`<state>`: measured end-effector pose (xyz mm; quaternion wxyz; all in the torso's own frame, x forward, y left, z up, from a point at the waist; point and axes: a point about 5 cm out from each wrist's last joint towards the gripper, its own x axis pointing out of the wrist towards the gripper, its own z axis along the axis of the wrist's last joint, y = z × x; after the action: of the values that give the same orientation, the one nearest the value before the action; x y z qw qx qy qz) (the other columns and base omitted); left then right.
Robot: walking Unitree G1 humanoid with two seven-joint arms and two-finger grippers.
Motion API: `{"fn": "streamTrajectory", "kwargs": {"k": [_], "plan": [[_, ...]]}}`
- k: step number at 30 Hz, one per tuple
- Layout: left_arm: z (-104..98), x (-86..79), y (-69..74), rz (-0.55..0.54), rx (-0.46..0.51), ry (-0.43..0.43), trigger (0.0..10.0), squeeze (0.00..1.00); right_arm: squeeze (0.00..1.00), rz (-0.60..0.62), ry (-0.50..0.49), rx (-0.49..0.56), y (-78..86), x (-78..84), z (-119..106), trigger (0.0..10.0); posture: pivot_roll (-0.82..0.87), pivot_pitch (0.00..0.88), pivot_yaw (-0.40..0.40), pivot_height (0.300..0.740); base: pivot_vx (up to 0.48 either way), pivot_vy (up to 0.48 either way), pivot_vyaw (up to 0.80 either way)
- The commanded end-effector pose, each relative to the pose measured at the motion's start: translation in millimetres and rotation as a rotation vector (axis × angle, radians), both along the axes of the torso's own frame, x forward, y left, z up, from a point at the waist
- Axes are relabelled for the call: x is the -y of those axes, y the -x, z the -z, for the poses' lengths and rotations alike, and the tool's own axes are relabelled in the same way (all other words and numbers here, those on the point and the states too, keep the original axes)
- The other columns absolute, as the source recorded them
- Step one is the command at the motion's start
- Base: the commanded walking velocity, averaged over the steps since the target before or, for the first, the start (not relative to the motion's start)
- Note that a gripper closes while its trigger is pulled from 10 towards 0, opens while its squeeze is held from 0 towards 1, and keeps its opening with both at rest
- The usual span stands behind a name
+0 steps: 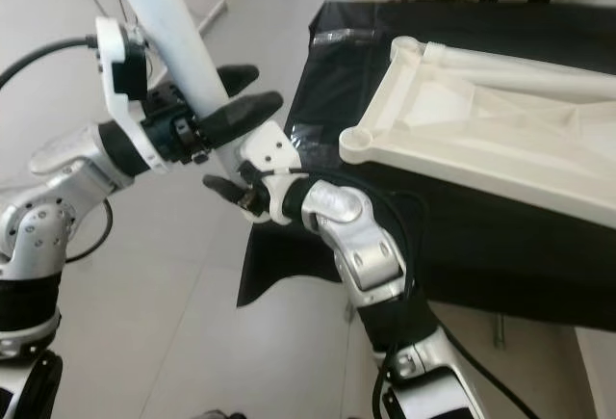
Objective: Building children table
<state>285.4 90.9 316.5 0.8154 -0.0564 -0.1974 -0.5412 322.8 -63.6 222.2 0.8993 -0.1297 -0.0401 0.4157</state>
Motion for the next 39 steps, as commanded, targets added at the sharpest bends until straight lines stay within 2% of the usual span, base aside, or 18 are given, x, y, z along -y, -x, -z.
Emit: {"fn": "streamTrajectory", "kwargs": {"k": [1,2,3,4,6,7,9,10,11,12,13,14,15,16,17,20,29,39], "plan": [[-1,4.4,8.5,0.041,0.016,0.015,10.0,1.00,0.00,0.148,-0.034,-0.028,-12.6,14.0,1,0.0,-0.01,0.089,0.057,0.740,0.000,0.000,0.00],[-1,4.4,8.5,0.041,0.016,0.015,10.0,1.00,0.00,0.148,-0.034,-0.028,-12.6,14.0,1,0.0,-0.01,0.089,0.057,0.740,0.000,0.000,0.00],[-8,-12.2,5.0,-0.043,0.016,0.077,10.0,1.00,0.00,0.205,-0.067,-0.019,-16.6,21.1,-2,0.0,-0.01,0.090,0.060,0.740,0.000,0.000,0.00],[-8,-12.2,5.0,-0.043,0.016,0.077,10.0,1.00,0.00,0.205,-0.067,-0.019,-16.6,21.1,-2,0.0,-0.01,0.090,0.060,0.740,0.000,0.000,0.00],[-20,-56.3,2.2,-0.256,0.017,0.184,10.0,0.99,0.00,0.349,-0.171,-0.017,-25.8,41.1,-7,0.0,0.00,0.092,0.057,0.740,0.000,0.000,0.00],[-21,-74.3,1.0,-0.367,0.012,0.210,10.0,0.49,0.00,0.406,-0.219,-0.018,-29.0,49.8,-8,0.0,0.01,0.091,0.053,0.740,0.000,0.000,0.00],[-21,-74.3,1.0,-0.367,0.012,0.210,10.0,0.49,0.00,0.406,-0.219,-0.018,-29.0,49.8,-8,0.0,0.01,0.091,0.053,0.740,0.000,0.000,0.00],[-19,-89.1,-0.5,-0.477,0.006,0.218,10.0,0.49,0.00,0.460,-0.266,-0.017,-31.7,57.9,-9,0.0,0.01,0.090,0.052,0.740,0.000,0.000,0.00],[-19,-89.1,-0.5,-0.477,0.006,0.218,10.0,0.49,0.00,0.460,-0.266,-0.017,-31.7,57.9,-9,0.0,0.01,0.090,0.052,0.740,0.000,0.000,0.00],[-4,-105.8,-3.6,-0.617,-0.040,0.205,10.0,0.00,0.00,0.497,-0.318,-0.009,-33.1,65.3,-11,0.0,0.02,0.088,0.050,0.740,0.000,0.000,0.00],[18,-117.6,-4.8,-0.749,-0.094,0.153,10.0,0.00,0.00,0.507,-0.366,-0.004,-32.5,69.2,-13,0.0,0.02,0.087,0.052,0.740,0.000,0.000,0.00],[39,-123.8,-3.3,-0.825,-0.145,0.111,10.0,0.00,0.00,0.504,-0.399,0.001,-31.3,70.8,-14,10.0,0.02,0.087,0.052,0.740,0.000,0.000,0.00],[39,-123.8,-3.3,-0.825,-0.145,0.111,10.0,0.00,0.00,0.504,-0.399,0.001,-31.3,70.8,-14,10.0,0.02,0.087,0.052,0.740,0.000,0.000,0.00],[56,-125.0,-0.3,-0.857,-0.189,0.077,10.0,0.00,0.00,0.499,-0.410,0.007,-29.6,71.0,-15,10.0,0.02,0.086,0.052,0.740,0.000,0.000,0.00],[56,-125.0,-0.3,-0.857,-0.189,0.077,10.0,0.00,0.00,0.499,-0.410,0.007,-29.6,71.0,-15,10.0,0.02,0.086,0.052,0.740,0.000,0.000,0.00],[105,-101.9,17.0,-0.811,-0.316,0.015,10.0,0.00,0.00,0.430,-0.437,-0.007,-19.0,60.3,-12,10.0,0.01,0.079,0.045,0.740,0.094,0.000,-0.19],[133,-72.2,27.6,-0.755,-0.394,0.000,10.0,0.00,0.00,0.305,-0.466,-0.025,-2.1,36.0,-7,10.0,0.01,0.066,0.043,0.740,0.320,0.000,-0.44],[138,-58.2,28.5,-0.722,-0.388,-0.012,10.0,0.00,0.00,0.209,-0.472,-0.013,2.7,21.3,-10,10.0,0.02,0.054,0.040,0.740,0.333,0.000,-0.32]]}}
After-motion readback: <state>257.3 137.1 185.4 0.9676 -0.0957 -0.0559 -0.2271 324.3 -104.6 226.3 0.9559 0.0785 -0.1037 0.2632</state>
